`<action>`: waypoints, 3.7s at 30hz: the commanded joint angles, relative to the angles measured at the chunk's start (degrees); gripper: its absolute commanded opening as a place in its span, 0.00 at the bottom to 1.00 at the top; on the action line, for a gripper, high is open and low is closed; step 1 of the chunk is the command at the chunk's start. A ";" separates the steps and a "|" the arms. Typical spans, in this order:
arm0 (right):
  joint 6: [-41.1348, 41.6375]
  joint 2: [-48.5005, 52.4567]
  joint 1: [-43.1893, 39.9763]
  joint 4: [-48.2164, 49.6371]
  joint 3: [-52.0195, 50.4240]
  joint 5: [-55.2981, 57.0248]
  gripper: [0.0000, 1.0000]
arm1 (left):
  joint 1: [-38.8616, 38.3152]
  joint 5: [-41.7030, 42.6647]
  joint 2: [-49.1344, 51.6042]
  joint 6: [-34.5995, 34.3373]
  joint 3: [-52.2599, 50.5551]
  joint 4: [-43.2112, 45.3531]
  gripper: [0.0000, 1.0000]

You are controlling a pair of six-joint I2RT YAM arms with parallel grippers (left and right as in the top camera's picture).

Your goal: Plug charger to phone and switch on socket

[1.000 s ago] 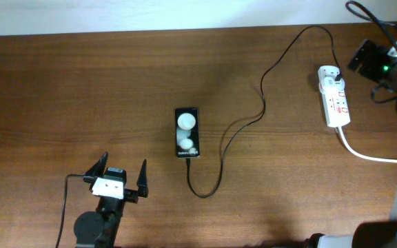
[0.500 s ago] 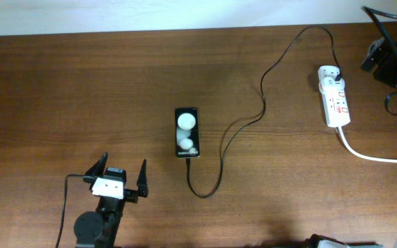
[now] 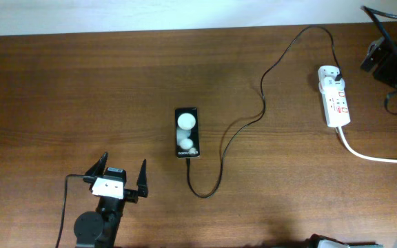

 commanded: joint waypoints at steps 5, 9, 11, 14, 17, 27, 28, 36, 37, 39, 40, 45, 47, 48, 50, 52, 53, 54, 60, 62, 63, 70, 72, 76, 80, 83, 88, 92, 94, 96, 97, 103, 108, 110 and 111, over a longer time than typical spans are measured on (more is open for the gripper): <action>0.26 0.42 0.26 0.00 0.00 -0.57 0.99 | -0.07 -0.48 -0.50 1.11 -0.09 -0.46 0.99; 0.24 0.42 0.26 0.02 -0.94 -0.57 0.98 | -0.07 -0.48 -0.50 1.09 -0.09 -0.48 0.99; 0.26 0.35 0.26 0.04 -3.52 -0.57 0.99 | -0.07 -0.48 -0.50 1.09 -0.09 -0.48 0.99; 0.24 0.26 0.26 0.02 -9.99 -0.57 0.99 | -0.07 -0.48 -0.50 1.09 -0.09 -0.46 0.99; 0.24 0.20 0.26 0.00 -14.10 -0.57 0.99 | -0.07 -0.48 -0.50 1.11 -0.09 -0.46 0.99; 0.26 0.20 0.26 0.07 -18.78 -0.57 0.99 | -0.07 -0.50 -0.50 1.09 -0.09 -0.48 0.99; 0.26 0.20 0.26 0.07 -20.13 -0.57 0.99 | -0.07 -0.50 -0.50 1.09 -0.09 -0.46 0.99; 0.24 -0.02 0.26 0.04 -33.14 -0.57 0.99 | -0.07 -0.48 -0.50 1.09 -0.09 -0.48 0.99; 0.26 -0.04 0.26 0.04 -34.60 -0.57 0.99 | -0.07 -0.50 -0.50 1.09 -0.09 -0.48 0.99; 0.24 -0.17 0.26 0.04 -36.87 -0.57 0.99 | -0.07 -0.48 -0.50 1.09 -0.09 -0.46 0.99; 0.26 -0.35 0.26 0.04 -38.01 -0.57 0.99 | -0.07 -0.48 -0.50 1.09 -0.09 -0.48 0.99; 0.26 -2.54 0.26 0.07 -44.59 -0.57 0.99 | -0.07 -0.50 -0.50 1.09 -0.09 -0.46 0.99; 0.26 -4.48 0.26 0.07 -48.35 -0.55 0.99 | -0.07 -0.48 -0.50 1.11 -0.09 -0.46 0.99; 0.26 -5.42 0.26 0.07 -49.92 -0.57 0.99 | -0.07 -0.48 -0.50 1.09 -0.09 -0.48 0.99; 0.26 -6.73 0.26 0.07 -52.11 -0.57 0.99 | -0.07 -0.50 -0.50 1.11 -0.09 -0.46 0.99; 0.24 -8.35 0.26 0.07 -54.77 -0.57 0.99 | -0.07 -0.50 -0.50 1.11 -0.09 -0.46 0.99; 0.26 -9.05 0.26 0.07 -56.13 -0.55 0.99 | -0.07 -0.48 -0.50 1.09 -0.09 -0.48 0.99; 0.31 -9.66 0.26 0.07 -57.33 -0.55 0.99 | -0.07 -0.48 -0.50 1.11 -0.09 -0.46 0.99; 0.44 -11.39 0.26 1.60 -58.62 -0.57 0.99 | -0.07 -0.48 -0.50 1.11 -0.09 -0.48 0.99; 0.44 -11.91 0.26 1.60 -58.62 -0.57 0.99 | -0.07 -0.48 -0.50 1.09 -0.09 -0.46 0.99; 0.42 -12.02 0.26 1.62 -58.62 -0.57 0.99 | -0.07 -0.48 -0.50 1.09 -0.09 -0.46 0.99; 0.42 -12.74 0.28 1.73 -58.64 -0.50 0.99 | -0.07 -0.50 -0.50 1.11 -0.09 -0.46 0.99; 0.44 -12.94 0.90 2.75 -58.75 -0.52 0.99 | -0.07 -0.48 -0.50 1.09 -0.09 -0.46 0.99; 0.42 -12.98 6.91 14.82 -61.07 -0.74 0.99 | -0.07 -0.50 -0.50 1.09 -0.09 -0.46 0.99; 0.15 -12.98 10.82 23.91 -63.80 -0.68 0.99 | -0.07 -0.50 -0.50 1.09 -0.09 -0.46 0.99; -2.27 -13.05 11.19 25.16 -64.52 -0.74 0.99 | -0.07 -0.48 -0.50 1.09 -0.09 -0.46 0.99; -3.74 -13.66 11.19 25.42 -64.54 -0.74 0.99 | -0.07 -0.50 -0.50 1.09 -0.09 -0.46 0.99; -4.90 -15.93 11.19 29.00 -66.88 -2.25 0.99 | -0.07 -0.48 -0.50 1.09 -0.09 -0.48 0.99; -6.27 -16.90 11.19 32.39 -69.44 -3.39 0.99 | -0.07 -0.48 -0.50 1.11 -0.09 -0.46 0.99; -6.27 -18.67 11.19 36.35 -72.54 -3.85 0.99 | -0.07 -0.48 -0.50 1.09 -0.09 -0.46 0.99; -6.25 -19.58 11.17 37.77 -73.70 -4.04 0.99 | -0.07 -0.50 -0.50 1.09 -0.09 -0.46 0.99; -6.25 -24.72 11.17 42.99 -79.08 -4.24 0.99 | -0.07 -0.48 -0.50 1.09 -0.09 -0.46 0.99; -6.23 -27.98 11.19 45.31 -82.23 -4.24 0.99 | -0.07 -0.50 -0.50 1.11 -0.09 -0.46 0.99; -6.23 -28.68 11.19 45.29 -82.23 -4.24 0.99 | -0.07 -0.48 -0.50 1.09 -0.09 -0.46 0.99; -6.21 -29.05 11.19 45.29 -82.34 -4.24 0.99 | -0.07 -0.48 -0.50 1.09 -0.09 -0.48 0.99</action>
